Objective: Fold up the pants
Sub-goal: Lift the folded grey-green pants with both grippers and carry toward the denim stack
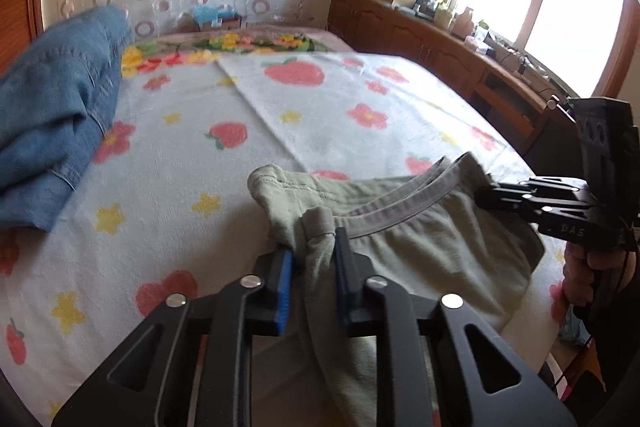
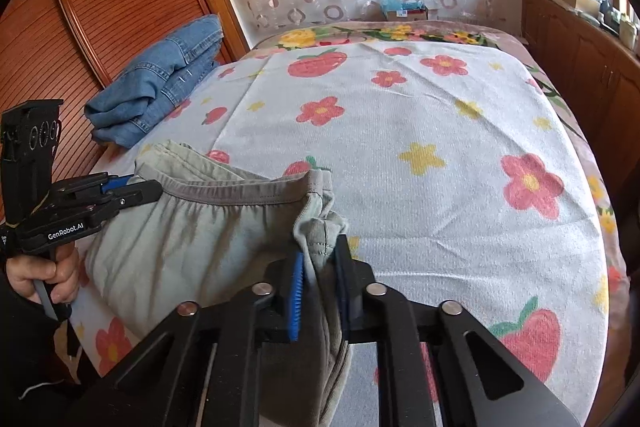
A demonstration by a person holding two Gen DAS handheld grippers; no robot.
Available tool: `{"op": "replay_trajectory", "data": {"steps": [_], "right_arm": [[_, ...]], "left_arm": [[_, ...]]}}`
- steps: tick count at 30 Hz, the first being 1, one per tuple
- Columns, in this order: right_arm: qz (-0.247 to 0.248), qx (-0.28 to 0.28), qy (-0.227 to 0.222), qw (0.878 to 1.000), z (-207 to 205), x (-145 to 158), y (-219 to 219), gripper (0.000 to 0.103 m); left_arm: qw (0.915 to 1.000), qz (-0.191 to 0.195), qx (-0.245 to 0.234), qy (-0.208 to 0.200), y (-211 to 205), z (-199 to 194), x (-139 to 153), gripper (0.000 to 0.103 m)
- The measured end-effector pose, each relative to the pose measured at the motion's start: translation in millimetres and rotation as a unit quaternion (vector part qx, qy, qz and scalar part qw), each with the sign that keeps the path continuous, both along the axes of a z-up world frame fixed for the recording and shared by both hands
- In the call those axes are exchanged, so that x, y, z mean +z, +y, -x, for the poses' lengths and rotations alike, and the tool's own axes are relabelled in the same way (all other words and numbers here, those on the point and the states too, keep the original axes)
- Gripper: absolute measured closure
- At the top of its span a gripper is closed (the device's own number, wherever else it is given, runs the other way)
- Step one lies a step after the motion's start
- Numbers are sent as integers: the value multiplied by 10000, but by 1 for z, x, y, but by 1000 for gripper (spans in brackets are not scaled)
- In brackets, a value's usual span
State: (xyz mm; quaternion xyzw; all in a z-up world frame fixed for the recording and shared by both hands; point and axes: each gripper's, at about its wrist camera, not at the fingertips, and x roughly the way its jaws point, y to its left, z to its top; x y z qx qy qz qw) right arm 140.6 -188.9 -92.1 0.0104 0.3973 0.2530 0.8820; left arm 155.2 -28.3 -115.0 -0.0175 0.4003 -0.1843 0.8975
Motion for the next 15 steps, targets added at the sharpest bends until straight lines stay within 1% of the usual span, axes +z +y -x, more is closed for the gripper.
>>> {"op": "replay_trajectory", "data": {"steps": [5,11,15], "right_arm": [[-179,-39,-335,9993,16,15,-4,92],[-300,-7,-924,9953,38,48,-5,93],[-409,56,-1212,9918,47,70,-5,93]], "left_arm": [[9991,103,-1,-417,0,18,29,86],[9947,85,66,-1021,2,36,75,87],[9915,-26,137,-1294,6,42,97,87]]}}
